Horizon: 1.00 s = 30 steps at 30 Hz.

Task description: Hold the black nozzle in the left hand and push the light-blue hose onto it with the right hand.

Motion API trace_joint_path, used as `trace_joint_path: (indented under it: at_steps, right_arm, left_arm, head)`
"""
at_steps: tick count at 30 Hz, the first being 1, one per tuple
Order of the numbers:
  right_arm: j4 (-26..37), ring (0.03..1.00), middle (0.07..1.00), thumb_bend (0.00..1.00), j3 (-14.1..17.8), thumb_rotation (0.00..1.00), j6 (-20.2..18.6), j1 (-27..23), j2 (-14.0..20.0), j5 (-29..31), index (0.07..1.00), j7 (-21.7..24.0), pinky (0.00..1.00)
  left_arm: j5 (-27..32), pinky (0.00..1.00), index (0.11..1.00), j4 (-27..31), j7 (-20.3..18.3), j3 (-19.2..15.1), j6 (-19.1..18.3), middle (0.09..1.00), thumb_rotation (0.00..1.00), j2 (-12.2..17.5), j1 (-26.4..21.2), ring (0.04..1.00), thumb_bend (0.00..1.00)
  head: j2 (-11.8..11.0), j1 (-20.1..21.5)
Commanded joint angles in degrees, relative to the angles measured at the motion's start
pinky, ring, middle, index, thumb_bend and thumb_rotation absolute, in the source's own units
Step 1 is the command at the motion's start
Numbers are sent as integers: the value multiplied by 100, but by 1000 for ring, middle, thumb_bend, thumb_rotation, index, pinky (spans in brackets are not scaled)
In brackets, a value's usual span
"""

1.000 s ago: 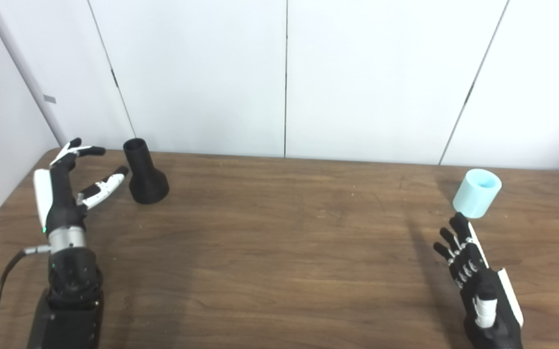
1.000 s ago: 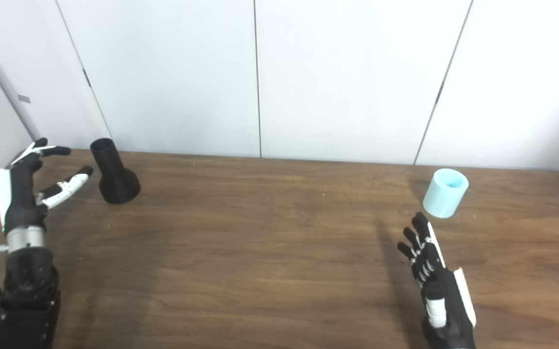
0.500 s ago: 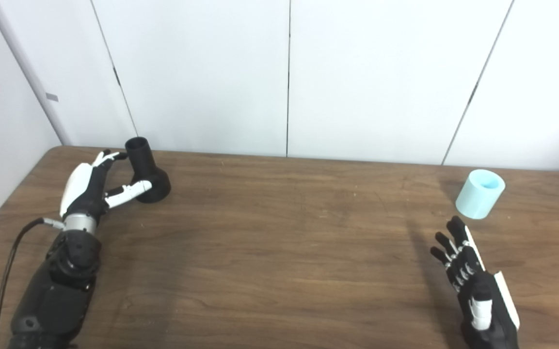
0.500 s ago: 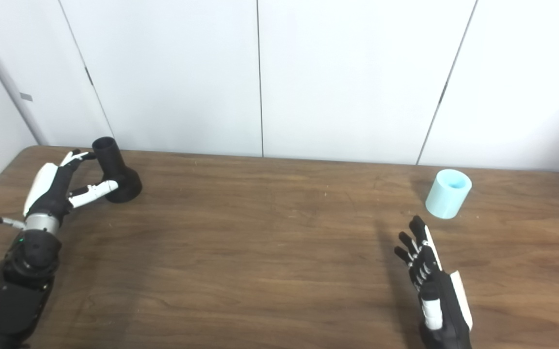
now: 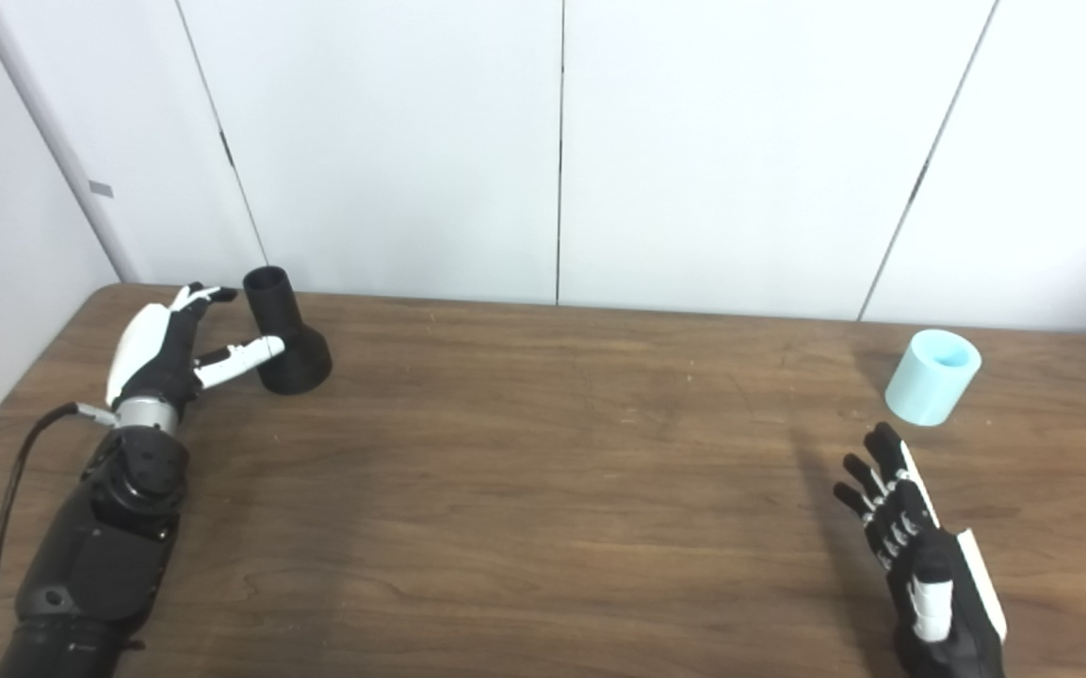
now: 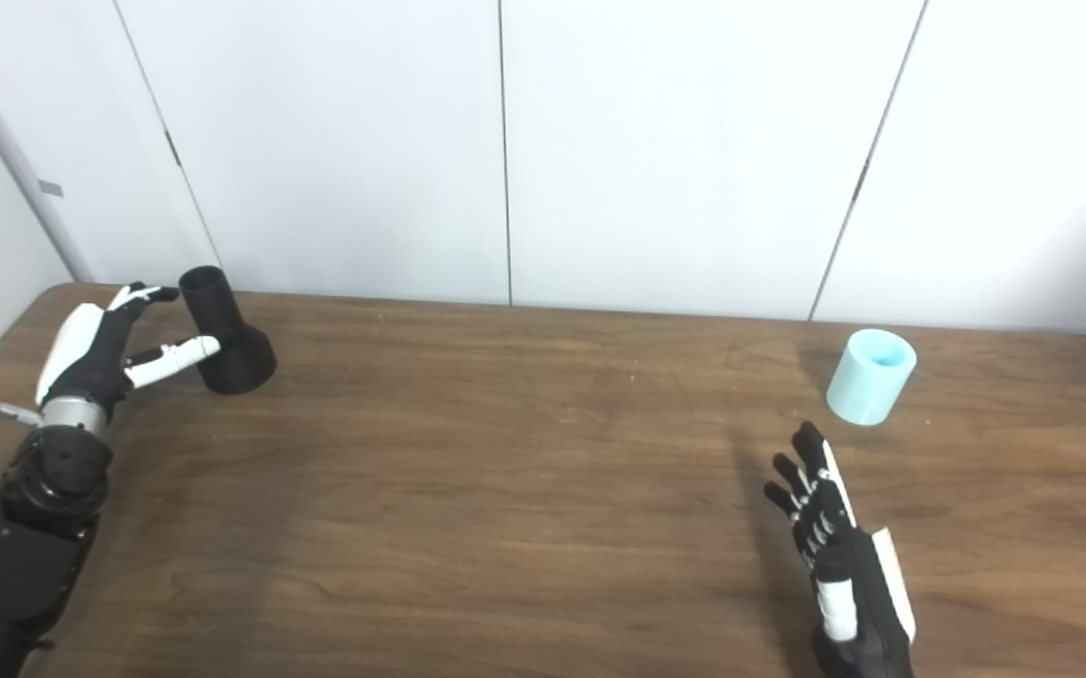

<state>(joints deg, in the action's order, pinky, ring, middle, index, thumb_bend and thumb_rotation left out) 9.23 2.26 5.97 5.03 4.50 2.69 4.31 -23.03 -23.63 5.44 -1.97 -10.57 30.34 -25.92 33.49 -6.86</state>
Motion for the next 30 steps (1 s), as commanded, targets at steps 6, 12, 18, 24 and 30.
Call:
trace_joint_path:
  at_steps: [6, 12, 18, 24, 30]
  right_arm:
    - [9, 949, 980, 740, -68, 1000, -87, 149, -75, -6, 1000, -25, 883]
    - [60, 943, 965, 732, -83, 1000, -138, 149, -76, -20, 1000, -35, 880]
    - [100, 935, 955, 725, -98, 1000, -143, 155, -82, -47, 1000, -44, 873]
    - [146, 931, 949, 722, -109, 1000, -170, 161, -91, -72, 1000, -47, 870]
    - [210, 923, 944, 722, -116, 1000, -224, 167, -102, -118, 1000, -54, 863]
  left_arm:
    - [-111, 1000, 742, -411, 248, -13, 82, 1000, 573, 291, -559, 1000, 884]
    - [13, 1000, 676, -281, -141, 140, -34, 974, 565, 255, -477, 1000, 855]
    - [328, 1000, 668, -215, -808, 304, 299, 972, 546, 360, -400, 998, 827]
    - [295, 1000, 625, -344, -700, 311, 458, 966, 669, 305, -442, 1000, 811]
    - [502, 1000, 614, -327, -933, 309, 563, 970, 688, 299, -473, 1000, 803]
  head:
    - [41, 34]
    - [66, 51]
    - [89, 62]
    - [136, 101]
    - [156, 114]
